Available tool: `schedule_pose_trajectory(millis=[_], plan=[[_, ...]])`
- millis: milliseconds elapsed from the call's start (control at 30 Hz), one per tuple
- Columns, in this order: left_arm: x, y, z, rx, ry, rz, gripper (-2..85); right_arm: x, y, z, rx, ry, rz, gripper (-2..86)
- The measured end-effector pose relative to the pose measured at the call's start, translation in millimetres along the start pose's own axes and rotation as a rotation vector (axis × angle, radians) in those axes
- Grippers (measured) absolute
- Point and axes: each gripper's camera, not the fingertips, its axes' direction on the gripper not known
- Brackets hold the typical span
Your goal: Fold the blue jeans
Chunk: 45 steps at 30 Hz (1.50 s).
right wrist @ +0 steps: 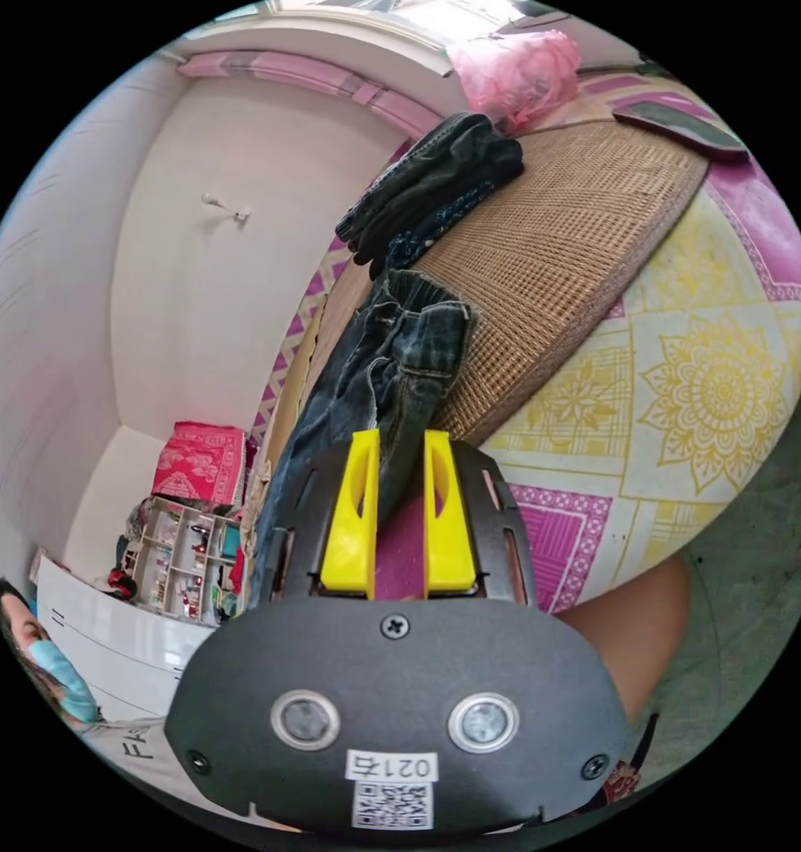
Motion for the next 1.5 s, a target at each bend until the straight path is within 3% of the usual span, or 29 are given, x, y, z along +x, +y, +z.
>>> schedule_pose_trajectory(millis=[467,733,1000,1267,1500], plan=[[5.2,-27.9,55.2,-0.017,-0.019,-0.051,8.1,54.2,3.7,15.6,-0.004,-0.005,0.003,8.4],[14.7,-40.8,68.6,-0.022,-0.104,0.010,-0.6,73.5,-15.9,27.8,-0.020,-0.038,-0.020,2.2],[50.6,-60.7,70.7,0.011,0.008,0.049,-0.9,73.5,-49.0,31.8,-0.055,-0.093,-0.050,0.2],[200.6,-199.3,127.8,-0.105,-0.135,0.275,-1.0,10.2,-161.7,49.8,-0.134,-0.286,-0.059,-0.3],[251.8,-385.4,316.3,-0.312,-0.345,0.299,-0.9,-86.8,-338.3,176.6,-0.247,-0.203,-0.087,1.3]])
